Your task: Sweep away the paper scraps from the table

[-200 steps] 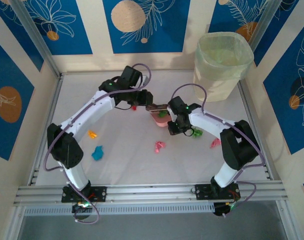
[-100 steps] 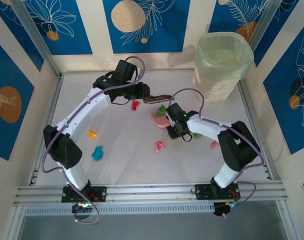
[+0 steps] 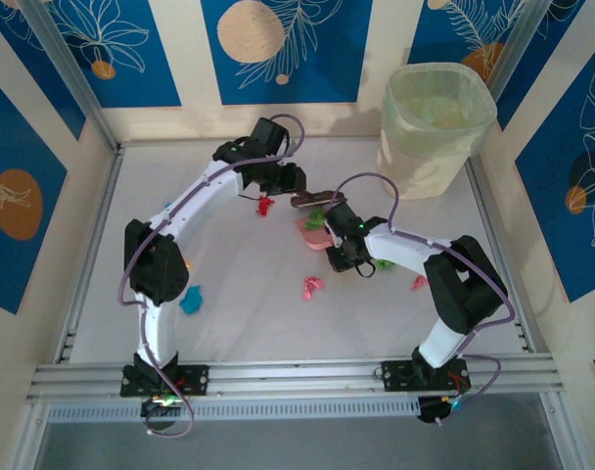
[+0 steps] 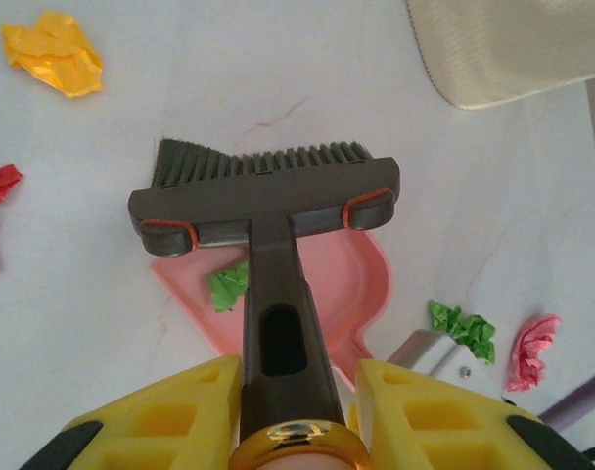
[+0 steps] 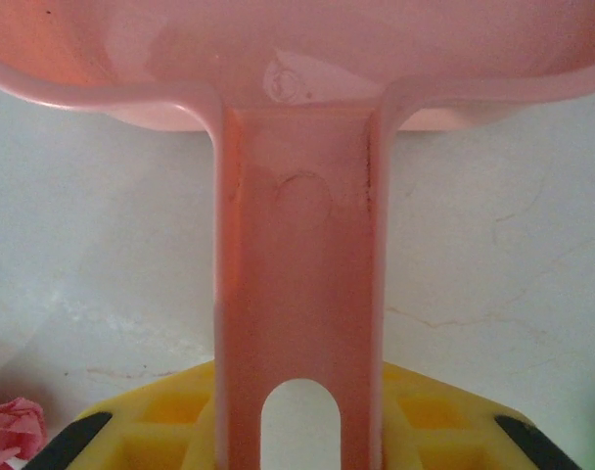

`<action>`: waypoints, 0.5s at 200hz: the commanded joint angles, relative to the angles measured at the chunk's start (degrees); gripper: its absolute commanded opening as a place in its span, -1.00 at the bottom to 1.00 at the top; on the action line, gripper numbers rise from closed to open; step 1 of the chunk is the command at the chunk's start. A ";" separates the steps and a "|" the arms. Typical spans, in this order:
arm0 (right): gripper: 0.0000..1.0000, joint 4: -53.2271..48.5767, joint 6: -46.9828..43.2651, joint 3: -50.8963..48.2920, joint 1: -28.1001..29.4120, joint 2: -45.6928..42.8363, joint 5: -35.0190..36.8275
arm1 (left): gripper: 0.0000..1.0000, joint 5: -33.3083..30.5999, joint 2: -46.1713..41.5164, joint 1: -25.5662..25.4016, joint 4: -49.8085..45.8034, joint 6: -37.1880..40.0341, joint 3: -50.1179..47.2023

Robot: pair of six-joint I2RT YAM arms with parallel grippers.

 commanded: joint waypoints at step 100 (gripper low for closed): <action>-1.00 7.89 -1.84 -2.24 1.99 -5.21 4.79 | -1.00 10.29 -13.64 -0.73 0.35 -6.74 -9.49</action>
